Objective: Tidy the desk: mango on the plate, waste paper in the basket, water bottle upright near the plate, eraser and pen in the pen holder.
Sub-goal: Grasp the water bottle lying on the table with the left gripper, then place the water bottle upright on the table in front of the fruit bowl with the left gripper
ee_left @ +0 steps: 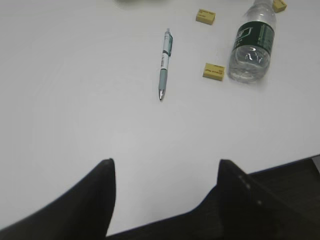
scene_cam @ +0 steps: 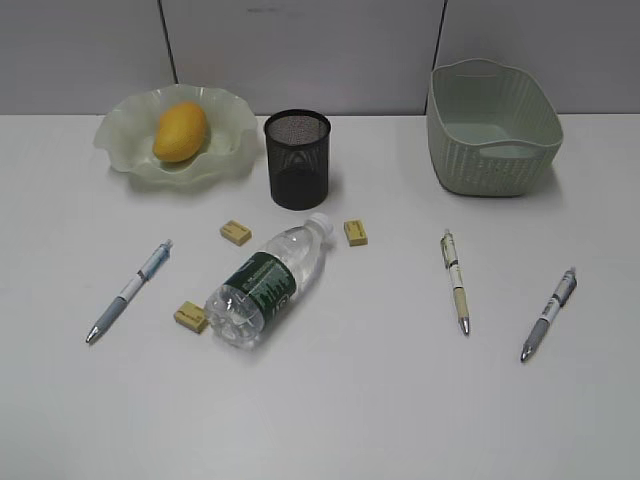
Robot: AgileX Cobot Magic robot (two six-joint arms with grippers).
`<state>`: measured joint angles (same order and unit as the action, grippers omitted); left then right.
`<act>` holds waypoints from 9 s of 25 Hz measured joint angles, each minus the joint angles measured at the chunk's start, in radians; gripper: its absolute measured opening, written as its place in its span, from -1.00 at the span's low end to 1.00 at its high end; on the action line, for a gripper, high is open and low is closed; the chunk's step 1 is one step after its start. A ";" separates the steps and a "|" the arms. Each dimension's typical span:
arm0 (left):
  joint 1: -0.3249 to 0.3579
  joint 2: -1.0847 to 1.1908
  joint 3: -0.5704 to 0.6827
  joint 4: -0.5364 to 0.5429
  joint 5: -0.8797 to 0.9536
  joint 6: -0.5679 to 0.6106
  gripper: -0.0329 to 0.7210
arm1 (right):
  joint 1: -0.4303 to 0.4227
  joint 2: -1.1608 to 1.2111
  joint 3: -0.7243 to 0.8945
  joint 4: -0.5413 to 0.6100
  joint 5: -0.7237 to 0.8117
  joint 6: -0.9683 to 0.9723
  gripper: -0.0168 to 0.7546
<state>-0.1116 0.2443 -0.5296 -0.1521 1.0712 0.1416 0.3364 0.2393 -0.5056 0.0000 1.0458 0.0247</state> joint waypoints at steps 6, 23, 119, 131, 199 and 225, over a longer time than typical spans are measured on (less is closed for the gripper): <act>0.000 0.000 0.000 0.000 0.000 0.000 0.36 | 0.000 -0.135 0.000 0.000 0.000 0.001 0.52; 0.000 0.093 -0.061 -0.008 -0.070 0.000 0.36 | 0.000 -0.248 0.001 0.000 -0.001 0.011 0.52; -0.547 2.028 -1.375 0.143 0.146 -0.246 0.44 | 0.000 -0.248 0.001 0.000 -0.002 0.013 0.52; -0.519 1.710 -1.374 0.206 0.151 -0.246 0.44 | 0.000 -0.248 0.001 0.000 -0.002 0.013 0.52; -0.058 1.768 -0.210 0.034 -2.078 -0.250 0.42 | 0.000 -0.248 0.001 0.000 -0.003 0.013 0.52; -0.050 1.847 -0.167 0.046 -2.185 -0.250 0.70 | 0.000 -0.211 0.001 0.000 -0.003 0.013 0.52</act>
<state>-0.1620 2.0916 -0.6967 -0.1061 -1.1135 -0.1085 0.3364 0.0279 -0.5048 0.0000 1.0430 0.0381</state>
